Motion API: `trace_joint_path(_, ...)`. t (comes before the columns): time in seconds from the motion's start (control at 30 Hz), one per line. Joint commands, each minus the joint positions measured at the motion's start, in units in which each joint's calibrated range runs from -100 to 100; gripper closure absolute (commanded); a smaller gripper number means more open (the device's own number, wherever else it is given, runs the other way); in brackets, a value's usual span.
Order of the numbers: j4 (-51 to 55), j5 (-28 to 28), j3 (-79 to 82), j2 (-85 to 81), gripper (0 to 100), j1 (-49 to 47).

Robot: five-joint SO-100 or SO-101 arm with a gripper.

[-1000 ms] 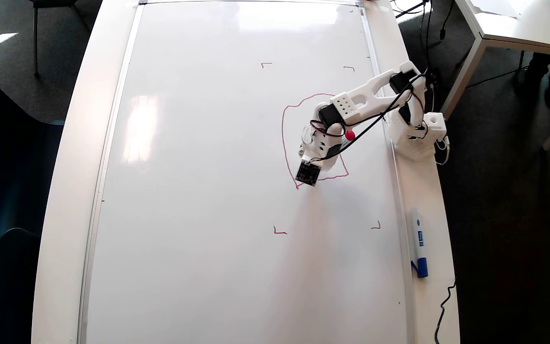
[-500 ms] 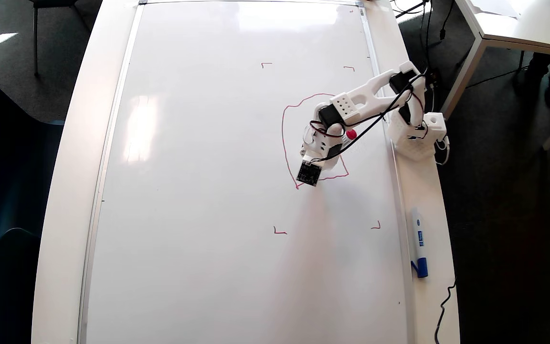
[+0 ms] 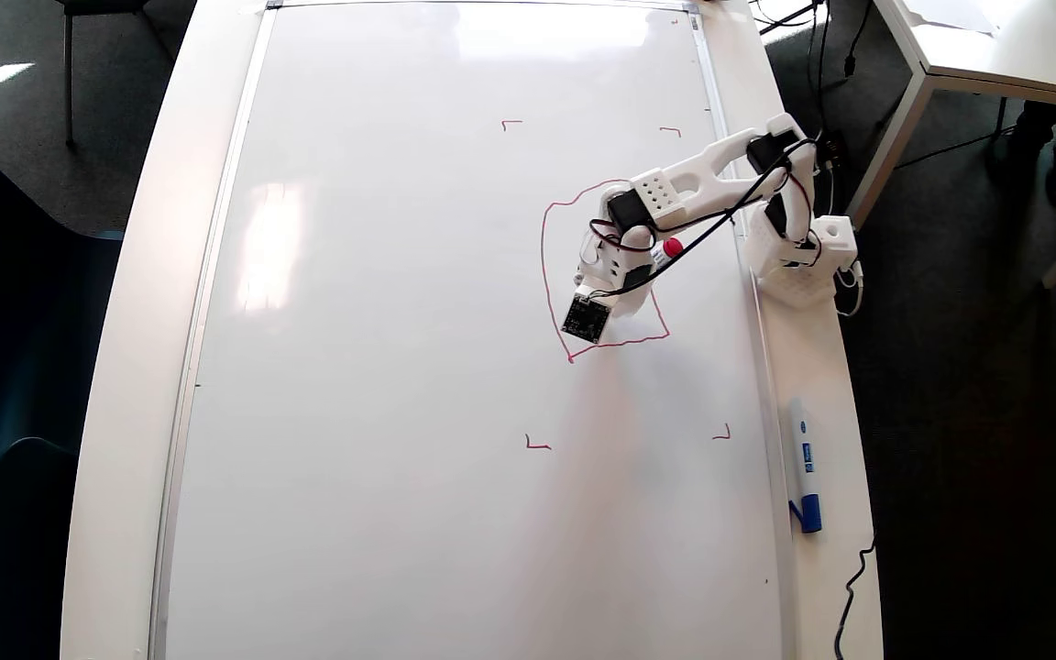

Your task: Draw on a whiteboard a robot head using a pen attached to the gripper

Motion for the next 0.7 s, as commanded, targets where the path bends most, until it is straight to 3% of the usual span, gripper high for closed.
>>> trace_joint_path(0.0,-0.6,0.2,0.1,-0.9,99,3.2)
trace_joint_path(0.67,-6.2,0.2,-0.4,0.1,99,0.1)
